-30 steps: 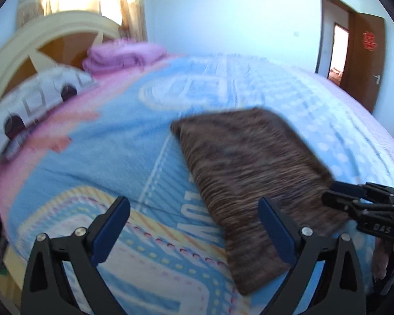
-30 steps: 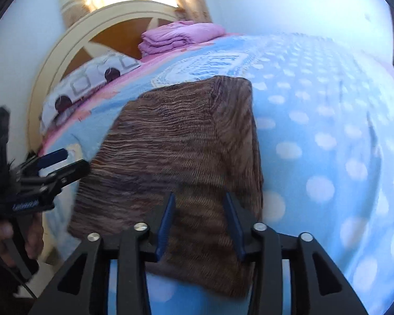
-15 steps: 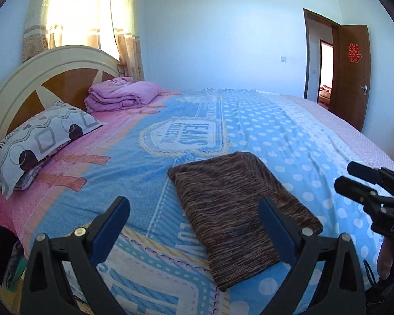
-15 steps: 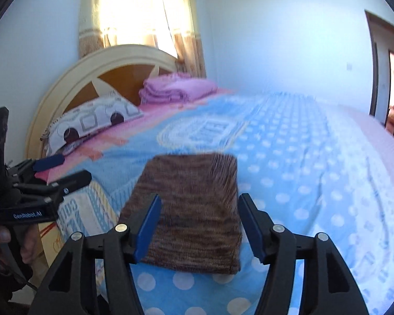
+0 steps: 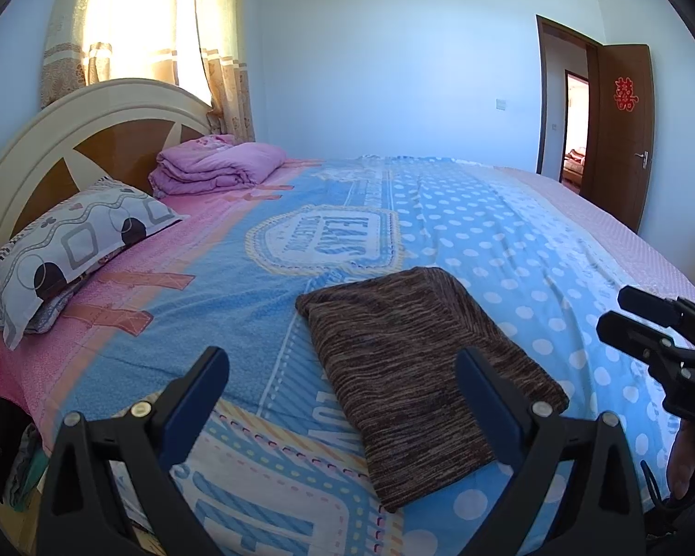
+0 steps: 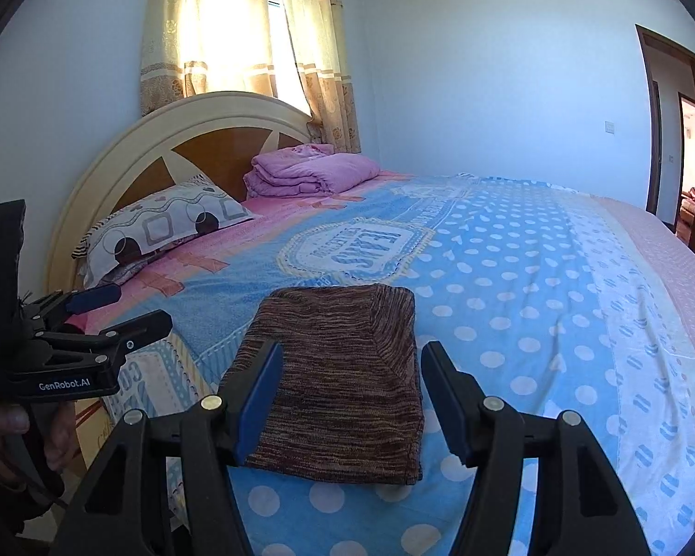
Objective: Fold small clothes
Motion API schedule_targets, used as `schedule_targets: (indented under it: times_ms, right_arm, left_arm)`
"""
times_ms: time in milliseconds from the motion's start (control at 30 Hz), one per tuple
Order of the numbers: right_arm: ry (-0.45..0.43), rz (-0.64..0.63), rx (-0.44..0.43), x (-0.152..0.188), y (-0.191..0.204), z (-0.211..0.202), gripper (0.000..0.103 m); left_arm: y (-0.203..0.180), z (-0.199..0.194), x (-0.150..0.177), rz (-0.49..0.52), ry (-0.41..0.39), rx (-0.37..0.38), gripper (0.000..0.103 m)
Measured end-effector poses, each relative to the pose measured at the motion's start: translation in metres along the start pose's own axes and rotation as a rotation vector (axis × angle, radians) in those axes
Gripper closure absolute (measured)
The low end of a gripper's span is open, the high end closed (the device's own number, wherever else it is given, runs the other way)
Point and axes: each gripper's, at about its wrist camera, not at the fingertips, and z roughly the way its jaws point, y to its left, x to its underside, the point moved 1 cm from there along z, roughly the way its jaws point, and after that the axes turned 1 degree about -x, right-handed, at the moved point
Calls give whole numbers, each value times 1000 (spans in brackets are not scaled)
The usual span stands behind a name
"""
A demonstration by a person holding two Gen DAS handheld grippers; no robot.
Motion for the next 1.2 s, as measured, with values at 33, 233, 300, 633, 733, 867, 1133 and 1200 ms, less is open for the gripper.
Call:
schedule_targets:
  times_ms: [33, 233, 300, 633, 733, 867, 1133, 1200]
  right_arm:
    - [0, 0, -2, 0, 0, 0, 40]
    - [3, -4, -6, 1, 3, 1, 39]
    - [5, -5, -9, 2, 4, 2, 39]
    - [12, -6, -16, 3, 6, 2, 39]
    - [14, -7, -19, 4, 9, 2, 39]
    - [13, -7, -20, 4, 10, 2, 39]
    - [13, -7, -22, 4, 12, 2, 39]
    - [12, -7, -23, 4, 12, 2, 39]
  left_arm:
    - [0, 0, 0, 0, 0, 1, 2]
    - [-1, 1, 1, 2, 3, 2, 2]
    - [-1, 1, 1, 3, 2, 2, 2]
    - [-1, 1, 2, 4, 5, 3, 2]
    - [-1, 1, 2, 3, 6, 4, 2]
    - [-1, 2, 3, 3, 7, 4, 2]
    - [-1, 2, 2, 4, 7, 4, 2]
    - [-1, 2, 4, 3, 11, 6, 2]
